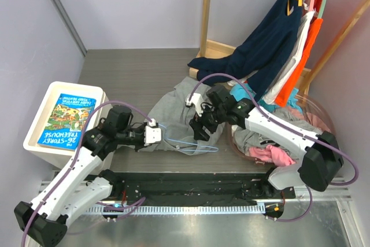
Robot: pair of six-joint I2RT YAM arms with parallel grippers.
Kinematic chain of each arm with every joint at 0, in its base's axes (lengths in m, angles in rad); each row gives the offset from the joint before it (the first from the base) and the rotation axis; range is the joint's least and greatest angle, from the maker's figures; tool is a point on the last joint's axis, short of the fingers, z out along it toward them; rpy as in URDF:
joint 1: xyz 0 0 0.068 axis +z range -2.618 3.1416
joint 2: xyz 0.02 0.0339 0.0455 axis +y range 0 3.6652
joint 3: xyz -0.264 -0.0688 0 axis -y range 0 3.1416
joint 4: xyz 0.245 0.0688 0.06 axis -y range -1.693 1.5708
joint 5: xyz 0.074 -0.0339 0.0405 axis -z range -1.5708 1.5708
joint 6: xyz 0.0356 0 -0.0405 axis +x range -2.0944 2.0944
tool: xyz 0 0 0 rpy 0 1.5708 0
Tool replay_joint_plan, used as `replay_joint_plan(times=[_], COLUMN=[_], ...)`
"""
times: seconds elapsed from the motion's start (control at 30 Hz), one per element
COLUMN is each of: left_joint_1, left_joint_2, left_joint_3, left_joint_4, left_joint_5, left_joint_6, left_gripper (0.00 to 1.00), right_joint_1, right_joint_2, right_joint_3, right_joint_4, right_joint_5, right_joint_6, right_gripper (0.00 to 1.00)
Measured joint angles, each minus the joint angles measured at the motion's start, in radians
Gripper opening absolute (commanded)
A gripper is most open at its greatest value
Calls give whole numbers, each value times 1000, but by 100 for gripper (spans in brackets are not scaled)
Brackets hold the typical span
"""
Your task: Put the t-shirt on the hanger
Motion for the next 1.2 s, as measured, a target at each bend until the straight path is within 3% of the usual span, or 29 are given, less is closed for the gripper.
replay_joint_plan(times=[0.3,0.33,0.37,0.4,0.53,0.57,0.77,0.97,1.2], left_joint_1=[-5,-5,-5,-6,-6,-6,-6,-9,-10], left_joint_2=[20,21,21,20,-3,-15,-75,-130,-134], left_joint_3=[11,14,16,19,20,20,19,-6,-21], left_joint_4=[2,2,1,1,2,1,5,53,23], left_joint_5=[-35,-42,-50,-57,-94,-105,-146,-283,-347], left_joint_6=[-40,-49,-55,-60,-91,-98,-134,-178,-120], left_gripper=[0,0,0,0,0,0,0,0,0], right_joint_1=[66,77,84,89,80,64,-29,-82,-119], right_joint_2=[85,93,103,114,136,135,117,37,-13], right_joint_3=[0,0,0,0,-12,-20,-48,-56,-57], right_joint_4=[-9,-2,3,5,1,-5,-43,-70,-100], right_joint_5=[61,75,89,102,136,137,132,125,104], right_joint_6=[35,40,45,48,42,42,19,-5,-28], right_gripper=[78,71,55,45,15,2,1,1,1])
